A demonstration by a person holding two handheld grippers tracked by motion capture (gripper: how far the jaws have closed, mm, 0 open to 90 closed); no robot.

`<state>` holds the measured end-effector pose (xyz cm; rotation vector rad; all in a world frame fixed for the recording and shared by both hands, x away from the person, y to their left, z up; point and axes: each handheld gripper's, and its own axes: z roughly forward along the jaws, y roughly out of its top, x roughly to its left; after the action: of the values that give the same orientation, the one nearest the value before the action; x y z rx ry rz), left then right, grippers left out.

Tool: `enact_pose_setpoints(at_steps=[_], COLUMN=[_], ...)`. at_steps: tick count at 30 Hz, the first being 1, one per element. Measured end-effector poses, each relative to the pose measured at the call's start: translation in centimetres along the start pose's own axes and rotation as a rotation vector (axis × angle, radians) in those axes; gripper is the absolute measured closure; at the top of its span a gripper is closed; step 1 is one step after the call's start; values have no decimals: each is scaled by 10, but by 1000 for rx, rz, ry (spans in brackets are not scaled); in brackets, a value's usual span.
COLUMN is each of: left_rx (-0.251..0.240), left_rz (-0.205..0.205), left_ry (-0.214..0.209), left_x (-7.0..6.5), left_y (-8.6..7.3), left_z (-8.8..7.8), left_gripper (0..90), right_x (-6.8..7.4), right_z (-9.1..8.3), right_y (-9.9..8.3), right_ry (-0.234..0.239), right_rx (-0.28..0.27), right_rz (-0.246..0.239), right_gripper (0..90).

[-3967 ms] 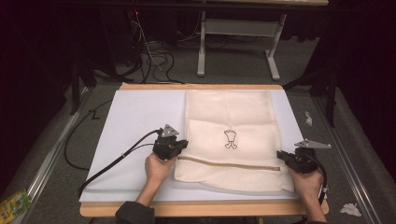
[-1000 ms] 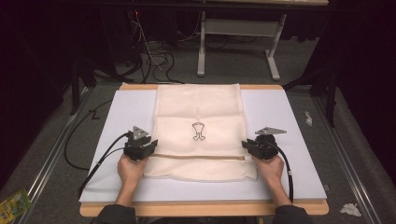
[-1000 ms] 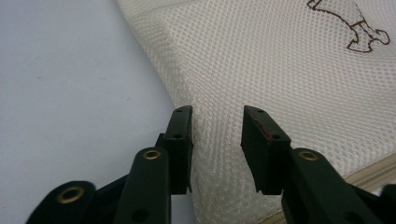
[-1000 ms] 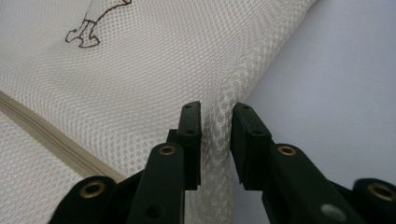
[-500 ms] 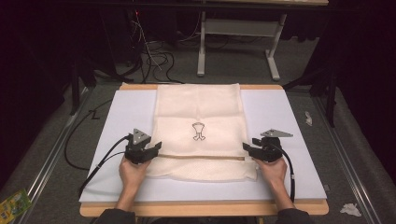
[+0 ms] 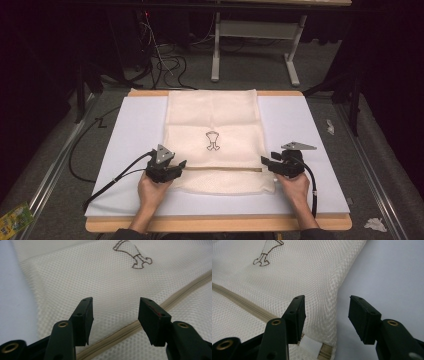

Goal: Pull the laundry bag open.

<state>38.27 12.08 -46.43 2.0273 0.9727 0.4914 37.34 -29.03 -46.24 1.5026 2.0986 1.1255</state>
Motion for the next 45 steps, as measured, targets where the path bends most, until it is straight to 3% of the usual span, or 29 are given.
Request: enact_pose_setpoints(at_steps=[3,7,11,18,21,28,33,38,45], left_rx=[-7,5,6,10,7,19,46,49,55], left_rz=[-12,25,34,49,33,58,41,32,35], left_ry=[-25,-52,-85,-112,-129,-150,-157,-162,-159], left_x=[-4,-18,-29,-41,-43,-58,-61,-60,-61], left_y=[1,7,12,19,20,24,19,20,20], left_z=[3,11,20,33,35,45,59,59,60], left_gripper=[455,451,447,440,440,440,442,448,448], right_x=[-1,-2,-1,3,5,11,9,9,11], right_z=[1,2,5,14,20,26,20,23,22], right_y=[-2,-6,-6,-2,0,4,1,3,3], right_ry=[4,15,19,27,29,29,53,54,37], right_rx=[10,16,31,50,76,89,107,111,96], right_rz=[16,32,46,49,56,44,40,35,-20], right_gripper=[486,480,479,471,462,459,508,598,839])
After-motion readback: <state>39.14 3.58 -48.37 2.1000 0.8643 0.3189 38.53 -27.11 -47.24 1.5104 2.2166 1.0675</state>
